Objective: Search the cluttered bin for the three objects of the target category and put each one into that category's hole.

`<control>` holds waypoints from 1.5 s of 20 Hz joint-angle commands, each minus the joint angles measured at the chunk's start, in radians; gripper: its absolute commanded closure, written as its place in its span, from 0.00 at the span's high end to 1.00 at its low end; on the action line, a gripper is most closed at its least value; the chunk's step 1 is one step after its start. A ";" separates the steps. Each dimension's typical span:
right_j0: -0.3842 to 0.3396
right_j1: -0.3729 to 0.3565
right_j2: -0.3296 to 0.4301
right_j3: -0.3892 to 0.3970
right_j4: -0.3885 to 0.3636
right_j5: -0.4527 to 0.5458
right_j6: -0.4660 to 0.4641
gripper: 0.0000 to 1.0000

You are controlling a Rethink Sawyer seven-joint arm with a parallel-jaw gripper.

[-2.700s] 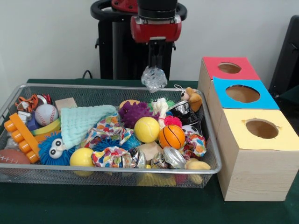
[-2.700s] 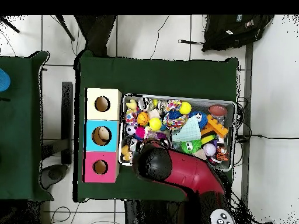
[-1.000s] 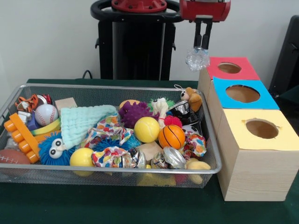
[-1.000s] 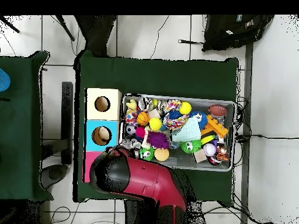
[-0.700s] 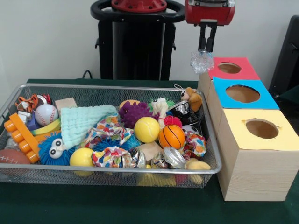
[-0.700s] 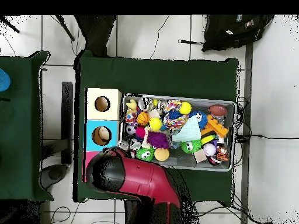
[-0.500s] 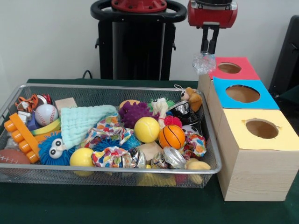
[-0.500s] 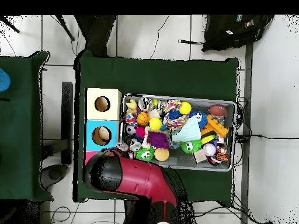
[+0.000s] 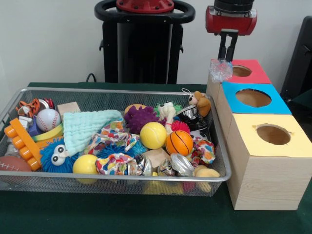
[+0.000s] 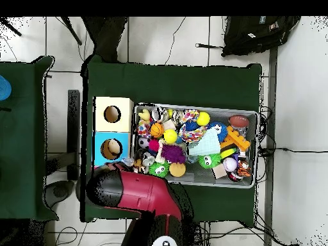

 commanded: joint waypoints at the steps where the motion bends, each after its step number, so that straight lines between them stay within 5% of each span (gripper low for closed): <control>1: 0.038 0.065 -0.020 -0.063 0.048 0.001 0.308 0.00; 16: 0.123 0.165 -0.052 -0.153 0.072 -0.006 0.392 0.00; 30: 0.140 0.169 -0.076 -0.269 0.071 0.142 0.413 0.00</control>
